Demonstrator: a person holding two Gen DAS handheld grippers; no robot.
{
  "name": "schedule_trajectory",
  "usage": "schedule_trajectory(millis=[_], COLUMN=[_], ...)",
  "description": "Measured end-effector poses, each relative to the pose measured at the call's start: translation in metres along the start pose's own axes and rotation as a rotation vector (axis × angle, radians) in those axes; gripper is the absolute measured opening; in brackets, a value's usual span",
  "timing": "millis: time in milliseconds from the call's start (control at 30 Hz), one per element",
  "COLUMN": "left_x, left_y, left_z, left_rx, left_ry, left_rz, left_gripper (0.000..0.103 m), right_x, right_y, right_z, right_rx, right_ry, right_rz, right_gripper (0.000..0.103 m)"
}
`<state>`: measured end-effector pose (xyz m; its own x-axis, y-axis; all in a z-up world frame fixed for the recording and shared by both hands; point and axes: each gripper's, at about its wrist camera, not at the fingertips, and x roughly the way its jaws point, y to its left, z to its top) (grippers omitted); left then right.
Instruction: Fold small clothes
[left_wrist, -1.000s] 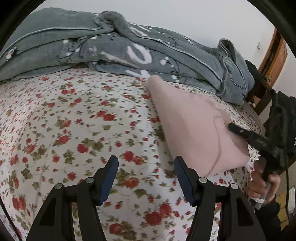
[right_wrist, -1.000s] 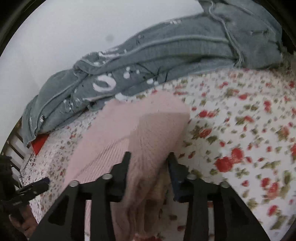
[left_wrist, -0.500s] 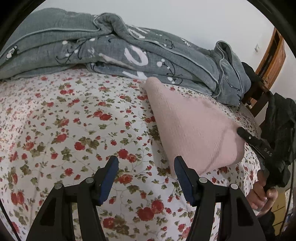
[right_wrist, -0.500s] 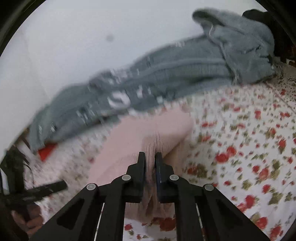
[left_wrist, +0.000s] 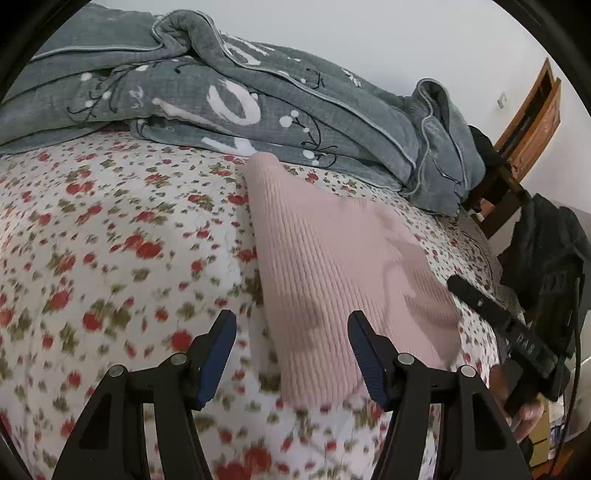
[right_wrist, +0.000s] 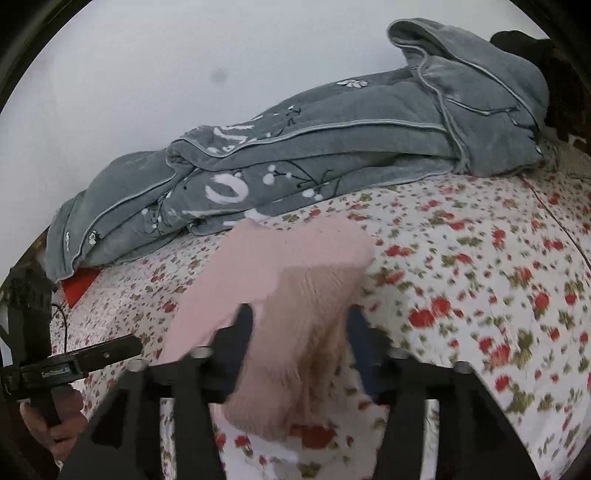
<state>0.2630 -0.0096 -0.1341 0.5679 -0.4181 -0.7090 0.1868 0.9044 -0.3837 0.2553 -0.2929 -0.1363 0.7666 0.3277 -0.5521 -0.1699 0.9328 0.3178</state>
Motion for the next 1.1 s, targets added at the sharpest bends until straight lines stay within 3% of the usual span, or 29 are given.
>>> schedule_trajectory(millis=[233,300,600,800,867,1033,1100], left_x=[0.041,0.055,0.096,0.111,0.113,0.107,0.101], left_y=[0.002,0.007,0.025,0.026,0.023,0.013,0.002], left_z=[0.035,0.043,0.058,0.058,0.056,0.056,0.055], left_rx=[0.004,-0.001,-0.029,-0.036,-0.026,0.0,0.041], left_ry=[0.05,0.062,0.122,0.123,0.115,0.081,0.049], left_rz=[0.022,0.01,-0.042,-0.071,-0.072,-0.051,-0.01], left_gripper=[0.061,0.061,0.064,0.064,0.062,0.04,0.034], right_x=[0.057,0.069,0.1,0.117,0.118,0.123,0.126], right_y=[-0.019,-0.023,-0.024,-0.035,-0.035,-0.039,-0.039], right_z=[-0.002,-0.002,0.015,0.018,0.018,0.019,0.02], right_rx=[0.063,0.046,0.0,0.049,0.047,0.071,0.086], right_ry=[0.152,0.186,0.246,0.264,0.264,0.275,0.283], right_rz=[-0.011,-0.017,-0.051,-0.019,-0.021,0.024,0.065], right_gripper=[0.056,0.061,0.063,0.067,0.067,0.068,0.059])
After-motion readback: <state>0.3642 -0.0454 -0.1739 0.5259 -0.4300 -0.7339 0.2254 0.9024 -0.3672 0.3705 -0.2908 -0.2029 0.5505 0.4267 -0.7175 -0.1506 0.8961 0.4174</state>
